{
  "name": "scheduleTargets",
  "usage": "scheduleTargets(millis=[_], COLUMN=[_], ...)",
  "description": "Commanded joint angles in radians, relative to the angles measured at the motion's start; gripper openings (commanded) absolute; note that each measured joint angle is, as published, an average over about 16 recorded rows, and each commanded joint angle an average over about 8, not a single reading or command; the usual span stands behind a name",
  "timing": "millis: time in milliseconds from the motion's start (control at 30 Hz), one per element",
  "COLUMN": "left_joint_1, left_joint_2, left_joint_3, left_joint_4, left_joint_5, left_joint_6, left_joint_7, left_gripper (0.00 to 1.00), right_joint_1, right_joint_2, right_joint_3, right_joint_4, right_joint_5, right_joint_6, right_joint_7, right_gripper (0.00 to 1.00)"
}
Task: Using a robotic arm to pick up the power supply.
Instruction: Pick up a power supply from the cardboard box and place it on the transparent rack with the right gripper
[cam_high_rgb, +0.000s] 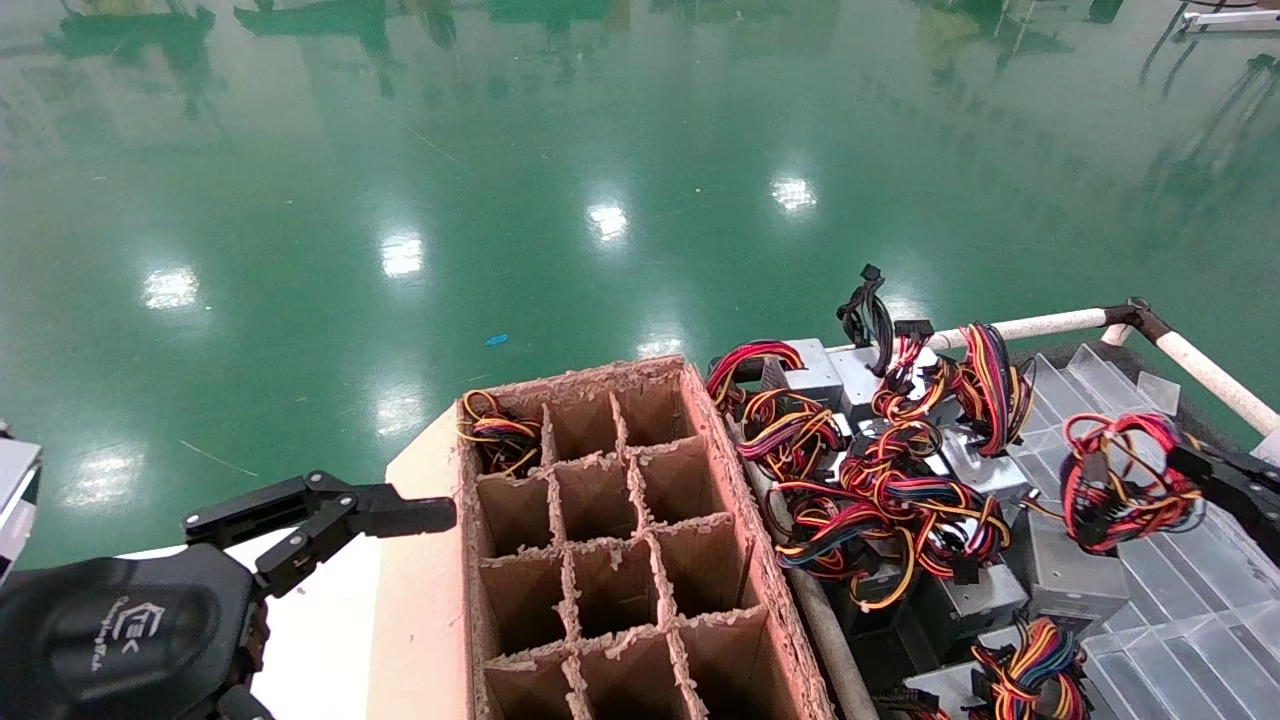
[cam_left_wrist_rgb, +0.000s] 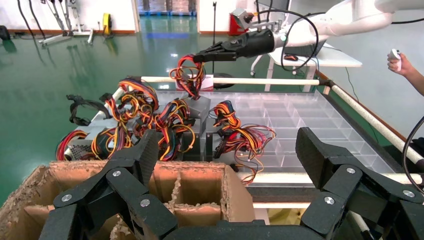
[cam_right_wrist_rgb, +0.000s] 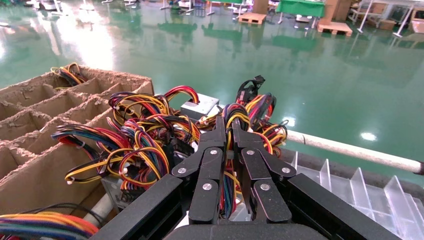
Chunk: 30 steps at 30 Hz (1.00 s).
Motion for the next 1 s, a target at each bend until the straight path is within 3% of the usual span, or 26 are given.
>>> scheduleTargets(millis=[33,600,1000], left_joint_1=[0.0,0.0,0.0], left_joint_2=[0.0,0.0,0.0], left_joint_3=[0.0,0.0,0.0], left_joint_4=[0.0,0.0,0.0], left_joint_5=[0.0,0.0,0.0], left_joint_6=[0.0,0.0,0.0], left_joint_7=[0.0,0.0,0.0], left_gripper=[1.0,1.0,1.0], right_joint_1=[-0.027,-0.157,-0.36], right_joint_2=[0.009,0.011,0.018], right_joint_3=[0.011,0.054,0.127], right_joint_4=[0.015,0.043,0.052], right_joint_5=[0.019,0.103,0.233], right_joint_6=[0.0,0.004,-0.004], right_joint_7=[0.0,-0.01,-0.037], right_gripper=[0.0,0.0,0.0])
